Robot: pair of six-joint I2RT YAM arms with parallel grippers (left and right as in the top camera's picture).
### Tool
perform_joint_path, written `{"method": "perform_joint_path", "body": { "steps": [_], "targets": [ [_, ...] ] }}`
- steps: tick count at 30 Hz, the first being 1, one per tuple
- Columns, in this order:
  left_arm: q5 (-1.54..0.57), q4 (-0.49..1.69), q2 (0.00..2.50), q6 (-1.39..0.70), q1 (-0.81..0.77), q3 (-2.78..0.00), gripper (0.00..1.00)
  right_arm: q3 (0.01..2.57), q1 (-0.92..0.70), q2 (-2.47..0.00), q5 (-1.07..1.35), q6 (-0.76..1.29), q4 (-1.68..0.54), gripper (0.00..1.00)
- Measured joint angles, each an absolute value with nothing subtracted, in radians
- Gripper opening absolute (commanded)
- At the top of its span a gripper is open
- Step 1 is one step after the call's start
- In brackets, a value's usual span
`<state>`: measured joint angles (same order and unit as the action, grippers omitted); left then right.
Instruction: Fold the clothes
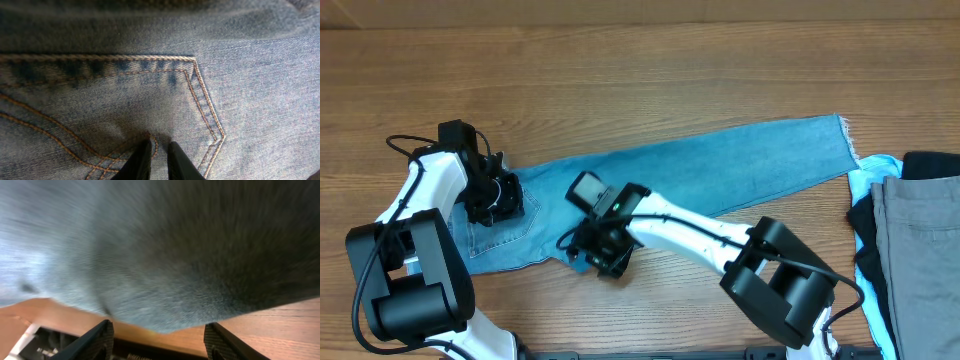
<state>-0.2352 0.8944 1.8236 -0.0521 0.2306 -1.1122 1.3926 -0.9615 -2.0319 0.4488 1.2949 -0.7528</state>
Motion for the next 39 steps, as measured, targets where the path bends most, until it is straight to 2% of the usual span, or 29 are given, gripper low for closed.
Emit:
{"method": "perform_joint_path", "body": {
  "steps": [2, 5, 6, 9, 12, 13, 15, 16, 20, 25, 31, 37, 39],
  "targets": [
    [-0.235, 0.894, 1.824, -0.052, 0.231, -1.112, 0.16, 1.368, -0.98, -2.032, 0.436, 1.327, -0.705, 0.61],
    [-0.235, 0.894, 1.824, -0.052, 0.231, -1.112, 0.17, 1.335, -0.985, -2.032, 0.421, 1.373, -0.643, 0.5],
    [-0.235, 0.894, 1.824, -0.052, 0.231, -1.112, 0.17, 1.325, -0.984, -2.032, 0.413, 1.39, -0.622, 0.49],
    [-0.235, 0.894, 1.824, -0.052, 0.231, -1.112, 0.17, 1.303, -0.983, -2.032, 0.391, 1.416, -0.556, 0.3],
    [-0.235, 0.894, 1.824, -0.052, 0.231, -1.112, 0.18, 1.298, -0.983, -2.032, 0.358, 1.422, -0.546, 0.29],
    [-0.235, 0.894, 1.824, -0.052, 0.231, -1.112, 0.18, 1.297, -0.983, -2.032, 0.35, 1.417, -0.546, 0.25],
    [-0.235, 0.894, 1.824, -0.052, 0.231, -1.112, 0.18, 1.296, -0.984, -2.032, 0.335, 1.401, -0.546, 0.07],
    [-0.235, 0.894, 1.824, -0.052, 0.231, -1.112, 0.18, 1.296, -0.983, -2.032, 0.328, 1.393, -0.549, 0.04],
    [-0.234, 0.895, 1.824, -0.052, 0.231, -1.112, 0.17, 1.296, -0.976, -2.028, 0.334, 1.289, -0.616, 0.04],
    [-0.215, 0.901, 1.824, -0.052, 0.231, -1.112, 0.17, 1.297, -0.9, -1.979, 0.334, 1.156, -0.871, 0.04],
    [-0.208, 0.905, 1.824, -0.052, 0.231, -1.112, 0.19, 1.297, -0.84, -1.931, 0.332, 1.014, -0.962, 0.04],
    [-0.115, 0.942, 1.824, -0.105, 0.242, -1.112, 0.06, 1.3, -0.845, -1.93, 0.27, 0.999, -1.076, 0.05],
    [-0.114, 0.942, 1.824, -0.113, 0.252, -1.112, 0.05, 1.303, -0.846, -1.93, 0.232, 1.013, -1.117, 0.15]
  ]
}}
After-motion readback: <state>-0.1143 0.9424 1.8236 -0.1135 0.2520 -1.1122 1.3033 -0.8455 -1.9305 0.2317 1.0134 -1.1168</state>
